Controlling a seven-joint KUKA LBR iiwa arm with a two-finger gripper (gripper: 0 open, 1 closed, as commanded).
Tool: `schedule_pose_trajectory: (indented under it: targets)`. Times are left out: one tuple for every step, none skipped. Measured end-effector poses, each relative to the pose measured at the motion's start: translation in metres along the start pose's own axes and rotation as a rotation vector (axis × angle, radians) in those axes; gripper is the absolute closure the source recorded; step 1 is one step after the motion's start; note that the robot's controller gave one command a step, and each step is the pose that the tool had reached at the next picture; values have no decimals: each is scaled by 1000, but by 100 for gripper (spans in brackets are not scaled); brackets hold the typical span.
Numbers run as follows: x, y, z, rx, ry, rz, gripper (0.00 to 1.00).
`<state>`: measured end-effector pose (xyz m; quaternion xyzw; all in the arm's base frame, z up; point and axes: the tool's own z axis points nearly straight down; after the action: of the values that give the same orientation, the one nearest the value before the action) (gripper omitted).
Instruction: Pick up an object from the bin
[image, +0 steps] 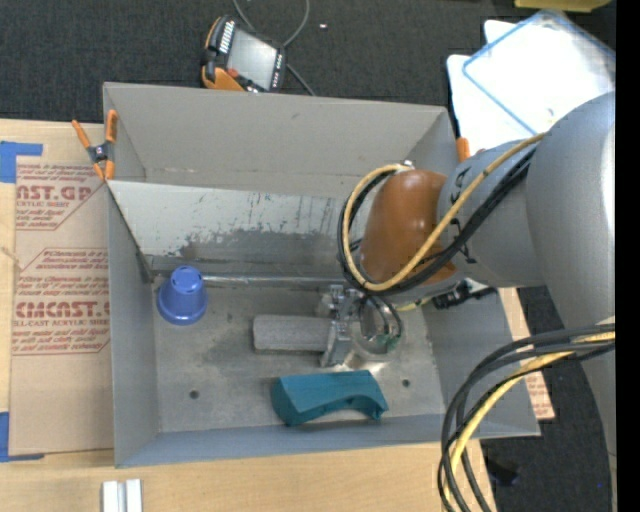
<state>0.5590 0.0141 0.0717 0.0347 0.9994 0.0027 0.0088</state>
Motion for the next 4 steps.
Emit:
schedule_pose_trajectory:
  targets:
    - [0,0,0,0,0,0,100]
    - [0,0,0,0,0,0,100]
    - [0,0,0,0,0,0,100]
    - [0,0,0,0,0,0,100]
